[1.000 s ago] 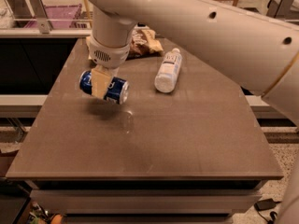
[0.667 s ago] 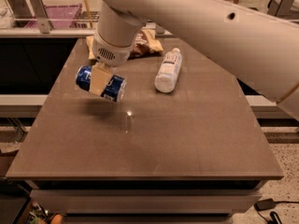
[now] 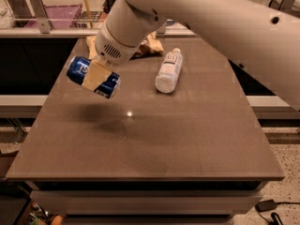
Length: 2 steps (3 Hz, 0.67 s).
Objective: Place pepsi can upright
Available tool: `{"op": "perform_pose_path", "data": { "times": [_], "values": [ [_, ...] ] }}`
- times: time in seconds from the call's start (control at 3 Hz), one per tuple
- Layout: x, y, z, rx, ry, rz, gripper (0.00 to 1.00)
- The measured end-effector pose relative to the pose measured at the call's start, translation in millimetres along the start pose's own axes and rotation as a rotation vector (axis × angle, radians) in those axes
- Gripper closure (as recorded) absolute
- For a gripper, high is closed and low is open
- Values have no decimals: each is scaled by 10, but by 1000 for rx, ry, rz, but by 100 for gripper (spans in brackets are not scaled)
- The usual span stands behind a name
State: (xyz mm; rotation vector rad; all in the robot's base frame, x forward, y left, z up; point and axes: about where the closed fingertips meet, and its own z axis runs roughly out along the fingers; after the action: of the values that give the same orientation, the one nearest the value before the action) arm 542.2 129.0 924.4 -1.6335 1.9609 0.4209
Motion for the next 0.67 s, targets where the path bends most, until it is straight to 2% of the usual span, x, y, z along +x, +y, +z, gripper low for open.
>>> {"op": "perform_pose_path", "data": {
  "times": [0.67],
  "values": [
    [-62, 179, -222, -13, -187, -22, 100]
  ]
}}
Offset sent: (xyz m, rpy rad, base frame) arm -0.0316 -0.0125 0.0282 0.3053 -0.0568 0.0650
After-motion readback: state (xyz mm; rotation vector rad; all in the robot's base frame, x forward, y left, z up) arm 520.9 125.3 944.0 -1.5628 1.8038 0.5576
